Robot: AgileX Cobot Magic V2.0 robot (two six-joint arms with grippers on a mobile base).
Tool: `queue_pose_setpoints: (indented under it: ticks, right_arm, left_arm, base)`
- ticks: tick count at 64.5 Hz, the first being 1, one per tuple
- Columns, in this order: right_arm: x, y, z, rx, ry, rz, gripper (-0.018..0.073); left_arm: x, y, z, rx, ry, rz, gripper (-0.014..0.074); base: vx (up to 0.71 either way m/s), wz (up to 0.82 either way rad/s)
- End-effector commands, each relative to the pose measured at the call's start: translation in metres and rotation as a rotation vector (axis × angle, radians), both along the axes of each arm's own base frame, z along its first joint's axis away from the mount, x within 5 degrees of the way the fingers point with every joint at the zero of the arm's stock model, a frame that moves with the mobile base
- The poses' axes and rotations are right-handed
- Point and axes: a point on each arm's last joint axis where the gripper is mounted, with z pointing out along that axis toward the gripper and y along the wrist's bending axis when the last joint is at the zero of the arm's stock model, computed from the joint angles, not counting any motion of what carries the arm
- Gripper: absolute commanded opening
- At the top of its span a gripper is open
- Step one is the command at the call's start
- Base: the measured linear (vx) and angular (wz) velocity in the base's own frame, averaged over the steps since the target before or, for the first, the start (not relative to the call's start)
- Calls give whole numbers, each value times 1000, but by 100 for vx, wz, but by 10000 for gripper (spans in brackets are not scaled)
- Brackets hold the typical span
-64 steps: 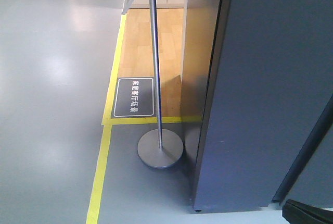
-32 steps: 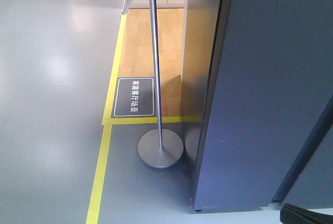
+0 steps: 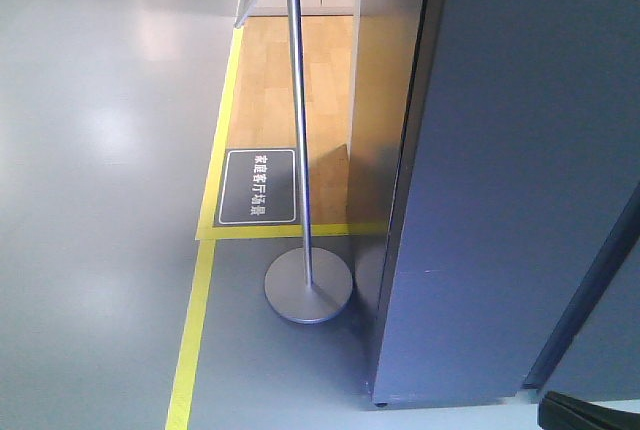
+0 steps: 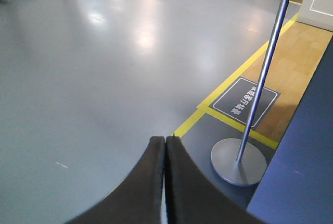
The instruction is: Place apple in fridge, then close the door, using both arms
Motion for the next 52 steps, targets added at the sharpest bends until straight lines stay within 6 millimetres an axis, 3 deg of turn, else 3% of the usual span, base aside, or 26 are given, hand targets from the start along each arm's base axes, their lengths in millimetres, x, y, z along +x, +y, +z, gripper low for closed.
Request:
queue_pose_setpoints:
  ticks: [1, 37, 52]
  right_arm:
    - [2, 0, 11, 46, -36, -15, -4]
    - [2, 0, 11, 46, -36, -13, -4]
    - [3, -8, 9, 34, -171, -92, -4]
  left_arm:
    - [1, -2, -1, -8, -45, -19, -8]
    - [1, -2, -1, -8, -45, -19, -8]
    - [1, -2, -1, -8, -45, -19, -8]
  base:
    - [0, 0]
    - [0, 0]
    - [0, 0]
